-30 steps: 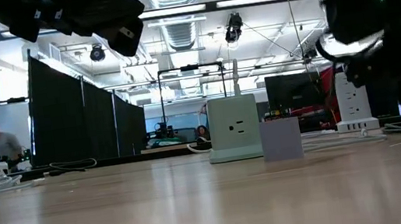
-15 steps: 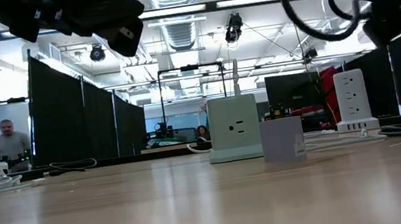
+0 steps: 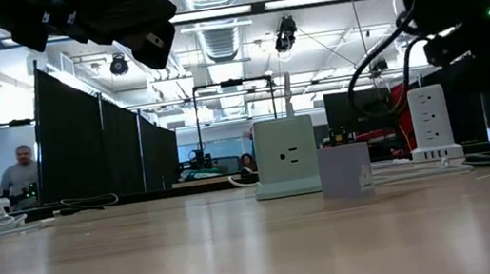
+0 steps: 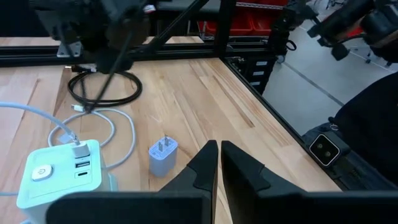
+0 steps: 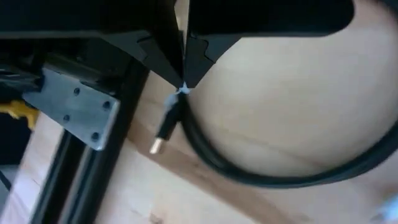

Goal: Insert USB
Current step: Insert the right black USB cable into the violet charger adapter

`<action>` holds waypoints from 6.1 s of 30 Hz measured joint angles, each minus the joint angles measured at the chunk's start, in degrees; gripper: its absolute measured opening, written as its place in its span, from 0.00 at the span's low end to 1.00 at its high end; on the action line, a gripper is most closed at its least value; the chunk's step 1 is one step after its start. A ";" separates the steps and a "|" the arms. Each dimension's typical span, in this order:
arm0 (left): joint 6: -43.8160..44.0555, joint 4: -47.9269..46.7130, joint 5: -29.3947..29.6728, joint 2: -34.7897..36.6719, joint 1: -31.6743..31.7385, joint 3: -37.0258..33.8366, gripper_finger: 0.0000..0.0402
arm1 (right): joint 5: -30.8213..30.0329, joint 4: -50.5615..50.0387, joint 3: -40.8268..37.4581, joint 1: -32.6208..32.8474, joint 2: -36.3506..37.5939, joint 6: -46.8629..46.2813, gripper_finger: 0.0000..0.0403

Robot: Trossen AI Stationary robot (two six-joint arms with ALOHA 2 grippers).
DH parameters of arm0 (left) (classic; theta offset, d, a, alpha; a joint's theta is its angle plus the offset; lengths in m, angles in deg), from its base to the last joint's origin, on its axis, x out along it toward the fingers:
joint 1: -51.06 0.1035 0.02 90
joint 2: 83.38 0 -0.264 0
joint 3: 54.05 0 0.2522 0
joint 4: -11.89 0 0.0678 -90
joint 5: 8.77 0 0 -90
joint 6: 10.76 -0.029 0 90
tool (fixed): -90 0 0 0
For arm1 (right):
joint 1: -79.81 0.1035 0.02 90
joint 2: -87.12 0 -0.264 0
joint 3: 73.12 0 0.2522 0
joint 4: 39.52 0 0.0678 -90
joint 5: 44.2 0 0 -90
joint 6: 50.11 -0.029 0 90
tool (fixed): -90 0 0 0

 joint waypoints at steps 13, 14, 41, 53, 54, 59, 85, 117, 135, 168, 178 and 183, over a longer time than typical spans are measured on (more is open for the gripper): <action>0.00 -0.04 0.02 0.00 0.00 -0.01 0.02 | 1.37 -0.46 -4.58 -10.08 -0.38 0.69 0.28; 0.00 -0.06 0.01 0.00 0.00 -0.02 0.02 | 1.39 -0.46 -4.58 -10.59 -0.41 0.71 0.30; 0.01 -0.02 0.02 0.00 0.00 -0.02 0.02 | 1.89 9.83 -6.15 -17.15 -1.48 7.52 0.23; 0.01 -0.01 0.00 0.00 0.00 -0.02 0.02 | 3.12 20.78 -7.71 -22.14 -1.83 16.26 0.21; 0.01 -0.02 0.01 0.00 0.00 -0.02 0.02 | 3.58 21.62 -7.69 -21.99 -1.83 16.68 0.21; 0.02 0.01 0.01 0.00 0.00 -0.02 0.02 | 4.76 25.20 -6.22 -19.19 -1.75 16.45 0.17; -0.34 -0.11 -0.02 0.00 0.00 -0.02 0.02 | 1.19 20.78 -0.26 -6.49 -0.97 13.43 0.45; -1.25 -0.20 -1.03 -4.35 -0.22 -0.02 0.02 | -3.58 26.48 -7.24 -1.86 -0.87 2.95 0.16; -1.27 9.96 -1.05 -4.07 -0.81 -0.02 0.02 | -8.66 20.53 4.51 -1.77 1.68 20.82 0.05; -7.84 33.33 -1.05 -6.56 -5.64 -0.02 0.02 | -33.10 37.24 8.31 30.41 3.46 60.83 0.05; -9.38 43.24 2.95 -18.36 -6.04 0.09 0.02 | -32.60 50.89 8.60 30.38 3.46 69.26 0.05; -12.90 38.45 8.89 -24.32 -5.94 4.57 0.02 | -29.66 52.27 8.23 30.38 3.44 68.67 0.05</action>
